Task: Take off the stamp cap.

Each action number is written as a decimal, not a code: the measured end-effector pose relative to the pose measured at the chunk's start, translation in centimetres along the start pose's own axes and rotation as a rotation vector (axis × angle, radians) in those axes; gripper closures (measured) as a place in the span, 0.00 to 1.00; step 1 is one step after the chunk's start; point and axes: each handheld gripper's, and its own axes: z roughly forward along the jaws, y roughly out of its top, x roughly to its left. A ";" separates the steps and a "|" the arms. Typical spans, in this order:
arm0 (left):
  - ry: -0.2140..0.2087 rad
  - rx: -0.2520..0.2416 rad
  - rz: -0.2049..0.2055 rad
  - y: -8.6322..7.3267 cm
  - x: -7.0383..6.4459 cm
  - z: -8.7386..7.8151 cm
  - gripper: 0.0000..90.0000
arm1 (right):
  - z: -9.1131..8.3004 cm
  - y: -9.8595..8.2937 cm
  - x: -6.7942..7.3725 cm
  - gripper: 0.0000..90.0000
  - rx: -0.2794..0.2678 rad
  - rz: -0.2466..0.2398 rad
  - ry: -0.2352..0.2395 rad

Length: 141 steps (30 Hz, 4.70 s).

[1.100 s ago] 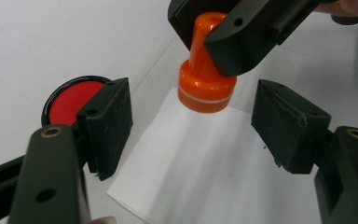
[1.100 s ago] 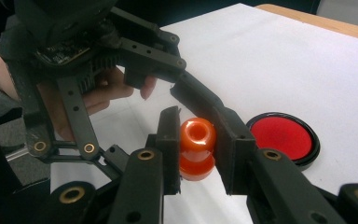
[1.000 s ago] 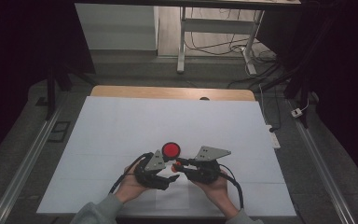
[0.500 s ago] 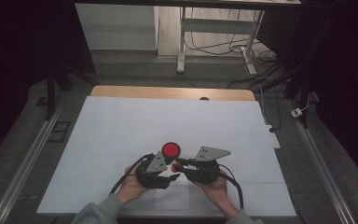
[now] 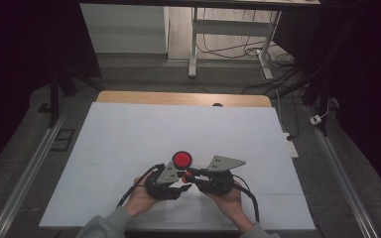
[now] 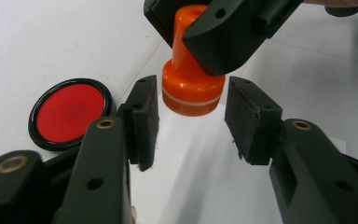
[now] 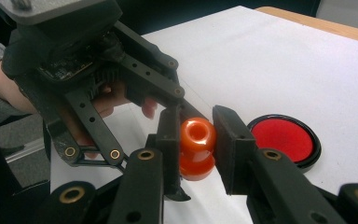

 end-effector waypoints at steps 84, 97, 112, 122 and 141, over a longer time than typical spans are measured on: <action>0.054 -0.007 0.057 -0.1 -0.2 -0.1 0.72 | 0.0 0.0 0.2 0.81 -0.025 -0.002 -0.015; 0.058 -0.002 0.061 -0.2 -0.2 0.0 0.72 | 0.0 -0.1 0.3 0.81 -0.029 0.004 -0.023; 0.058 -0.001 0.061 -0.3 -0.1 0.0 0.72 | 0.1 -0.2 0.3 0.81 -0.030 0.007 -0.028; 0.067 -0.005 0.031 -0.4 0.0 -0.3 0.72 | -2.6 0.2 -1.0 0.81 -0.131 0.053 -0.103; 0.092 -0.011 0.015 -1.3 1.1 -1.7 0.72 | -2.1 0.1 -0.9 0.81 -0.106 0.029 -0.072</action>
